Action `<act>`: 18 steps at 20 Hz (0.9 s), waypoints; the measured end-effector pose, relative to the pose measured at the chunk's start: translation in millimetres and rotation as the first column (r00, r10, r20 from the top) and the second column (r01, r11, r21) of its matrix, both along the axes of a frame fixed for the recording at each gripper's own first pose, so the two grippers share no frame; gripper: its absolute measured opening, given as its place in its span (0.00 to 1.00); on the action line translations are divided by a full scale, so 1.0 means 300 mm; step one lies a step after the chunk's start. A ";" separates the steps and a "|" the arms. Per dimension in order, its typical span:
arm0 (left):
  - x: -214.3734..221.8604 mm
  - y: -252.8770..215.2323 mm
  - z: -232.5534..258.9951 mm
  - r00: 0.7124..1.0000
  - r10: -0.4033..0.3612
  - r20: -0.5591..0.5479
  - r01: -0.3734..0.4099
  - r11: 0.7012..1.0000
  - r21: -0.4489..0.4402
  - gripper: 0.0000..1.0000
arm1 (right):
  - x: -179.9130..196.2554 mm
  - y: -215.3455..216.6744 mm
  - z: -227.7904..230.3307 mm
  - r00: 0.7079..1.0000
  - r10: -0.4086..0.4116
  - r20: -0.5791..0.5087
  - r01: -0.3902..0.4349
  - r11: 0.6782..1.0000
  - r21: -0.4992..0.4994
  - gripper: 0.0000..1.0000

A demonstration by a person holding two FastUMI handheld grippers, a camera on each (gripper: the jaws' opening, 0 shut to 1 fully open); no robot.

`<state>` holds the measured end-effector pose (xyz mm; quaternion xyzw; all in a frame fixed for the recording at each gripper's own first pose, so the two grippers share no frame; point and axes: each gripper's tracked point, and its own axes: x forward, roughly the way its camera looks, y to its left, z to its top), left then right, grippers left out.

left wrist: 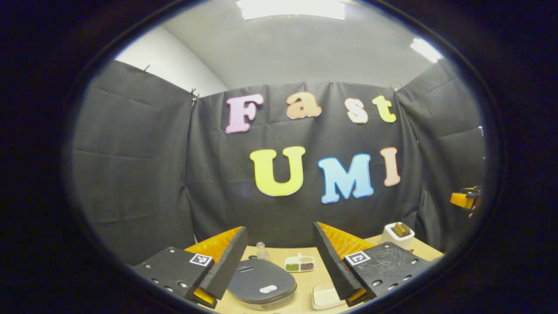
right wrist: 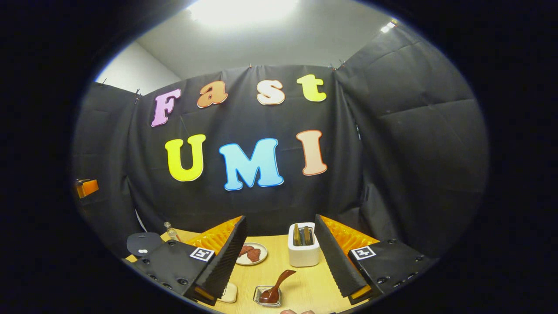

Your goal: Close the left gripper, press the button to open the rice cooker; take a wooden spoon from the chopstick holder with the right hand, scoop a spoonful of rice and pour it into the rice cooker, then put the wooden spoon back into the chopstick holder.

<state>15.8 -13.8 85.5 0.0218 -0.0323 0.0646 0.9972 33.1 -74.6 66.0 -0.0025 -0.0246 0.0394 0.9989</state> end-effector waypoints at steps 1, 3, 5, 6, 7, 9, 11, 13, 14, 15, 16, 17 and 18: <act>-0.028 -0.014 -0.050 1.000 -0.017 -0.004 0.017 0.999 -0.035 0.94 | -0.031 -0.008 -0.006 1.000 -0.020 0.016 0.020 1.000 -0.004 0.98; -0.081 -0.042 -0.173 0.998 -0.053 -0.034 0.049 0.992 -0.113 0.94 | -0.086 -0.020 -0.034 0.997 -0.064 0.034 0.064 0.998 -0.005 0.98; -0.108 -0.037 -0.213 0.996 -0.083 -0.045 0.076 0.988 -0.135 0.94 | -0.134 -0.015 -0.075 0.995 -0.098 0.026 0.098 0.995 0.009 0.98; -0.112 -0.029 -0.227 0.995 -0.083 -0.049 0.077 0.990 -0.117 0.94 | -0.150 -0.006 -0.095 0.994 -0.106 0.012 0.105 0.994 0.021 0.98; -0.116 -0.010 -0.239 0.996 -0.072 -0.057 0.067 0.994 -0.089 0.94 | -0.159 0.004 -0.112 0.994 -0.108 0.002 0.108 0.994 0.030 0.98; -0.116 0.009 -0.260 0.995 -0.068 -0.068 0.065 0.997 -0.051 0.94 | -0.156 0.025 -0.127 0.994 -0.108 -0.012 0.108 0.994 0.031 0.98; -0.104 0.015 -0.283 0.995 -0.061 -0.077 0.057 0.997 -0.057 0.94 | -0.138 0.048 -0.122 0.995 -0.097 -0.010 0.097 0.995 0.029 0.98; -0.093 0.015 -0.303 0.994 -0.057 -0.092 0.047 0.994 -0.102 0.94 | -0.111 0.067 -0.110 0.997 -0.084 -0.004 0.084 0.996 0.023 0.98; -0.088 0.013 -0.311 0.993 -0.060 -0.100 0.048 0.992 -0.121 0.94 | -0.100 0.074 -0.106 0.997 -0.080 -0.004 0.080 0.997 0.021 0.98; -0.085 0.007 -0.319 0.992 -0.069 -0.105 0.056 0.990 -0.126 0.94 | -0.092 0.083 -0.096 0.997 -0.077 0.003 0.077 0.997 0.019 0.98; -0.080 0.014 -0.328 0.992 -0.068 -0.108 0.055 0.992 -0.117 0.94 | -0.088 0.089 -0.087 0.997 -0.075 0.008 0.075 0.997 0.019 0.98; -0.077 0.027 -0.328 0.992 -0.062 -0.109 0.051 0.993 -0.102 0.94 | -0.088 0.095 -0.085 0.997 -0.075 0.013 0.075 0.997 0.018 0.98; -0.075 0.031 -0.328 0.992 -0.059 -0.110 0.049 0.995 -0.091 0.94 | -0.092 0.098 -0.087 0.997 -0.074 0.012 0.074 0.997 0.018 0.98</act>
